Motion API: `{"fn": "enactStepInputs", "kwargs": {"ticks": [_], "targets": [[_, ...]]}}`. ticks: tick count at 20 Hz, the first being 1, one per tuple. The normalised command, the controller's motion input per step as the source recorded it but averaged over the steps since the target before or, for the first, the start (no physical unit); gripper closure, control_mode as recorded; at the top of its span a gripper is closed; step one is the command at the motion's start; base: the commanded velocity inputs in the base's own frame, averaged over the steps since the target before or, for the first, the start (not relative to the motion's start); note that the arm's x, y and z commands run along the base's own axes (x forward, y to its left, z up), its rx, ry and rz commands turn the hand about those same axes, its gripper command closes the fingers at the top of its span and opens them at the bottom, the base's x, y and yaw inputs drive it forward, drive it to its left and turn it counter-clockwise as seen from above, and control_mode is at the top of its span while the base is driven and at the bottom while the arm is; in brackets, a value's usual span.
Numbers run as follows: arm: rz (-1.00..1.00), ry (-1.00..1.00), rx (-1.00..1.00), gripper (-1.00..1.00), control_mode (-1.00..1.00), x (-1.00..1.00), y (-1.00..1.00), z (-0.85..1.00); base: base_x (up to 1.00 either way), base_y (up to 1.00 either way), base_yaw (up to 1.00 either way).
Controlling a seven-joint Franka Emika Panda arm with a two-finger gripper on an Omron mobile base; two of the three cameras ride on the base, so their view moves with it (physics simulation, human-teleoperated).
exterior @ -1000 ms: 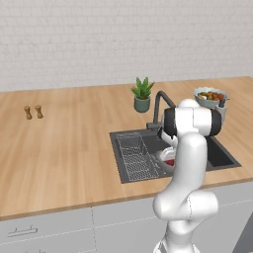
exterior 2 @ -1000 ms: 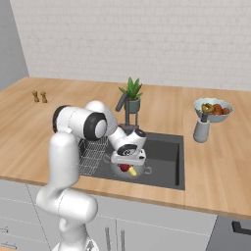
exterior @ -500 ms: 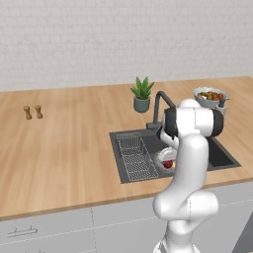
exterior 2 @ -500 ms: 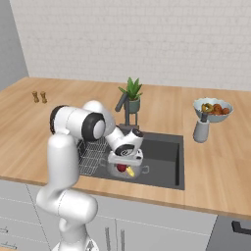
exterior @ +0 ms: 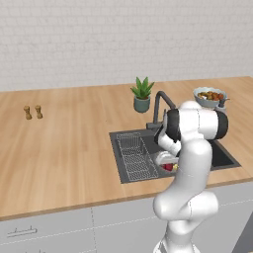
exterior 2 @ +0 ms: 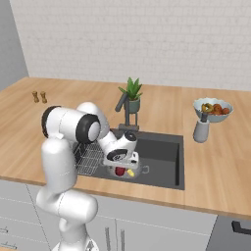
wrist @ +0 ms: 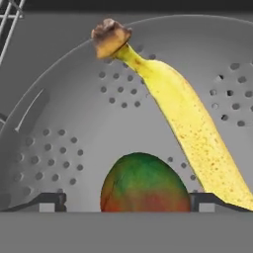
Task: Put the colander in the sink, put the banana, mango in the colander, and turn on the sink faucet and pour water over the colander.
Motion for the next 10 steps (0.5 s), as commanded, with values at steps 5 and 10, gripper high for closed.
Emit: {"fn": "enactStepInputs", "kwargs": {"ticks": [5, 10], "targets": [[-0.09, -0.1, -0.09, -1.0, -1.0, -0.01, 0.0, 0.24, 0.0, 0.0, 0.0], [-0.1, -0.03, -0.01, -1.0, -1.0, -0.04, -0.09, 0.48, 0.0, 0.0, 0.0]]}}
